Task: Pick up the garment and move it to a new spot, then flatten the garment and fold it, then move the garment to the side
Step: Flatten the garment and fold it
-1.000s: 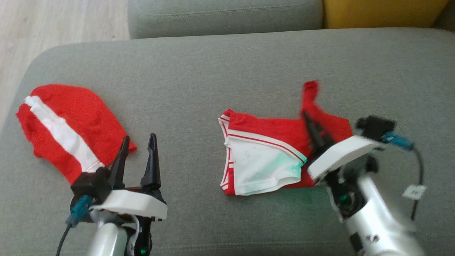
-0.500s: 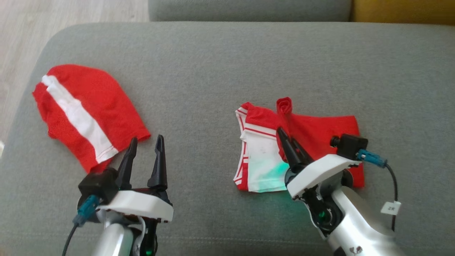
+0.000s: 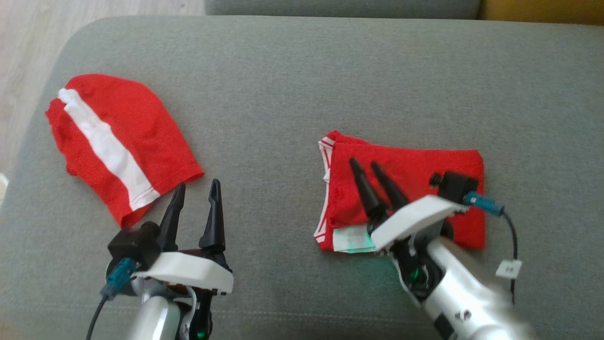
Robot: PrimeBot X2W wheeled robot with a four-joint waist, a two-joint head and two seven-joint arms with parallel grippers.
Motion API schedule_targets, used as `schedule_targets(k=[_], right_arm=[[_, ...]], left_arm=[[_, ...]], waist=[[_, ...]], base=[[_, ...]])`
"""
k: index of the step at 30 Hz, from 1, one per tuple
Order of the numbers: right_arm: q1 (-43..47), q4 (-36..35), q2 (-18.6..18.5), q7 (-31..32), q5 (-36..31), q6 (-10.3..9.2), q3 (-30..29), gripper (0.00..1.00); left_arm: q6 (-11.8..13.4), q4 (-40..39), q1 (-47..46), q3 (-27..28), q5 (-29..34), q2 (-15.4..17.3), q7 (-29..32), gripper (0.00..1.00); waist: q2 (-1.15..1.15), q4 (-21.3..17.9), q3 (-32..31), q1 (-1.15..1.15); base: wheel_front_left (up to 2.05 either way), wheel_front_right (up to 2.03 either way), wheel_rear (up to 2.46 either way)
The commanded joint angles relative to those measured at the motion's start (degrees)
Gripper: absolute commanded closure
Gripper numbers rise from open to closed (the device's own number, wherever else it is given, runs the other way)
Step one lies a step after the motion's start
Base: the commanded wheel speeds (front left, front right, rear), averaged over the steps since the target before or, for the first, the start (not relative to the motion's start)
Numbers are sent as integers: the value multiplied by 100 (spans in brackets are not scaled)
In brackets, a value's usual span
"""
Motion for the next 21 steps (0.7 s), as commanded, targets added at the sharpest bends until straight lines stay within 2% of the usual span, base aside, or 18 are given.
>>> schedule_targets(k=[1,5,10,16,19,20,21], right_arm=[[-285,-88,88,-105,-137,-4,-18,0],[-490,132,-131,-255,-792,-4,-336,0],[-482,128,-789,-396,-1760,-4,-717,0],[-129,-343,-1400,-459,-2763,-4,-1310,0],[65,-619,-1485,-463,-3032,-4,-1597,0],[307,-908,-1516,-464,-3302,-4,-1914,0],[307,-908,-1516,-464,-3302,-4,-1914,0]], left_arm=[[17,-175,-297,200,-26,14,-70,0],[-10,-196,-313,211,3,14,-70,0],[-41,-304,-360,246,11,14,-70,0],[-74,-408,-433,258,73,14,-70,0],[-85,-413,-448,255,95,14,-70,0],[-99,-419,-458,241,120,14,-70,0],[-99,-419,-458,241,120,14,-70,0]], waist=[[0,-62,-21,0],[0,-219,-63,0],[0,-438,-91,0],[0,-687,-69,0],[0,-748,-64,0],[0,-792,-55,0],[0,-792,-55,0]], base=[[0,0,0],[0,0,0],[0,0,0],[0,0,0],[0,0,0],[0,0,0],[0,0,0]])
